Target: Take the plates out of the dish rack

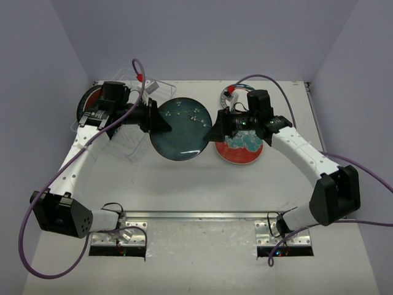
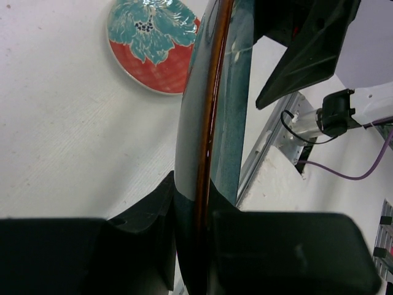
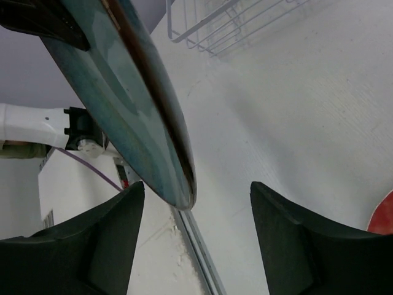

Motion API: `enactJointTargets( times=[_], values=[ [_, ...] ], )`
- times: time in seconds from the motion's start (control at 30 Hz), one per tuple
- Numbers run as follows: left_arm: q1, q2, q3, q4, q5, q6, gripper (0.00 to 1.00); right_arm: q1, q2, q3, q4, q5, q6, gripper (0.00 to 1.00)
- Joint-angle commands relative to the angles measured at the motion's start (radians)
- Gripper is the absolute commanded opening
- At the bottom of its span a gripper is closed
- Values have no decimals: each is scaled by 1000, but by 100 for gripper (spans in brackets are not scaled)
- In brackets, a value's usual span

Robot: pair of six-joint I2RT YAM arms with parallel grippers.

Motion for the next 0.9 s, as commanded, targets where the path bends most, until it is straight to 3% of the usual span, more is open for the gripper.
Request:
enactJointTargets(
  times=[0.0, 0.1, 0.13, 0.2, 0.27, 0.3, 0.33, 0.37, 0.4, 0.47, 0.5, 0.67, 0.87],
  values=[
    [-8, -47, 8, 143, 104, -32, 0, 16, 80, 93, 46, -37, 133, 52],
    [-12, -44, 1, 144, 100, -31, 0, 16, 104, 102, 64, -68, 167, 30],
    [-12, -44, 1, 144, 100, -31, 0, 16, 107, 102, 70, -69, 167, 30],
    [-16, -40, -3, 150, 97, -35, 0, 16, 106, 101, 68, -67, 172, 4],
    [-15, -36, -5, 154, 85, -43, 4, 11, 96, 85, 65, -69, 177, 0],
    [-15, -34, -4, 155, 72, -47, 17, 3, 86, 72, 68, -71, 179, 0],
    [-15, -33, -4, 155, 55, -53, 22, -5, 77, 56, 69, -74, 185, 0],
    [-15, -32, -4, 154, 23, -55, 45, -22, 64, 35, 78, -81, 195, 0],
    [-15, -32, -3, 151, -17, -55, 74, -45, 48, 11, 89, -90, 205, 0],
    [-15, -31, 4, 137, -96, -55, 95, -110, 15, -38, 90, -105, 214, 0],
    [-15, -30, 7, 133, -127, -56, 100, -141, 1, -59, 90, -113, 217, 0],
    [-14, -27, 28, 137, -253, -57, 100, -341, -36, -157, 34, -167, 195, 0],
    [-12, -24, 28, 151, -296, -86, 100, -532, -31, -208, -86, -176, 39, 0]
  ],
)
